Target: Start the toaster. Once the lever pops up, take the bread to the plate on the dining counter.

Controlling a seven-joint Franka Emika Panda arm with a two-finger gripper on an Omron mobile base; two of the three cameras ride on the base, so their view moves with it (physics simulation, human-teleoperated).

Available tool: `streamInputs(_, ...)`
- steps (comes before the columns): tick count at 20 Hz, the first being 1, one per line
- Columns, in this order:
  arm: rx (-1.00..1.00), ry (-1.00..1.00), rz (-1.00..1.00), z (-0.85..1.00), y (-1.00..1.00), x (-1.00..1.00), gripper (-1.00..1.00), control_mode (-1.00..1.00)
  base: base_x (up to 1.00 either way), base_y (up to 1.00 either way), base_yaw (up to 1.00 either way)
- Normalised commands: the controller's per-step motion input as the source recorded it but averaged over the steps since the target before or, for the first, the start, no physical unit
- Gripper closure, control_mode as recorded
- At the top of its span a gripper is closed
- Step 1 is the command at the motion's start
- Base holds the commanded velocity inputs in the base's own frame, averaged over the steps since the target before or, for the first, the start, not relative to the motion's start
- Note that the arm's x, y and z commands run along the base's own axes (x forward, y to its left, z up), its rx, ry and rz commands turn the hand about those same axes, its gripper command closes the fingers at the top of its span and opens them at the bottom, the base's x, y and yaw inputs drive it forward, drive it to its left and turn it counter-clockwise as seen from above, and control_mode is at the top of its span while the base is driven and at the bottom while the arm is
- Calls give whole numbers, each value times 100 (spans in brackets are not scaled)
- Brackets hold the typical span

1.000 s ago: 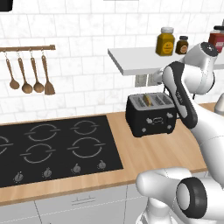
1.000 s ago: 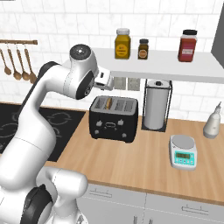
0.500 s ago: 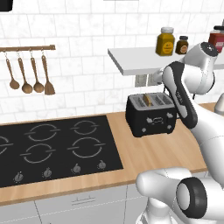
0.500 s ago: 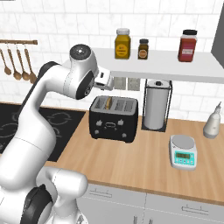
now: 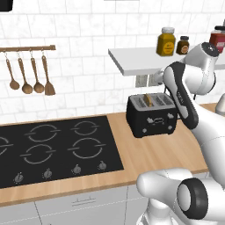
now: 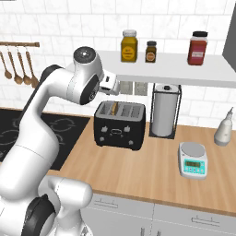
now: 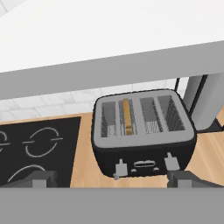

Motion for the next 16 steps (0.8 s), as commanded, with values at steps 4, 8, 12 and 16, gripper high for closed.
streamInputs(4,0,0,0,0,0,0,-100,-100,0,0,0)
streamInputs(8,0,0,0,0,0,0,-100,-100,0,0,0)
streamInputs(12,0,0,0,0,0,0,-100,-100,0,0,0)
streamInputs(16,0,0,0,0,0,0,-100,-100,0,0,0)
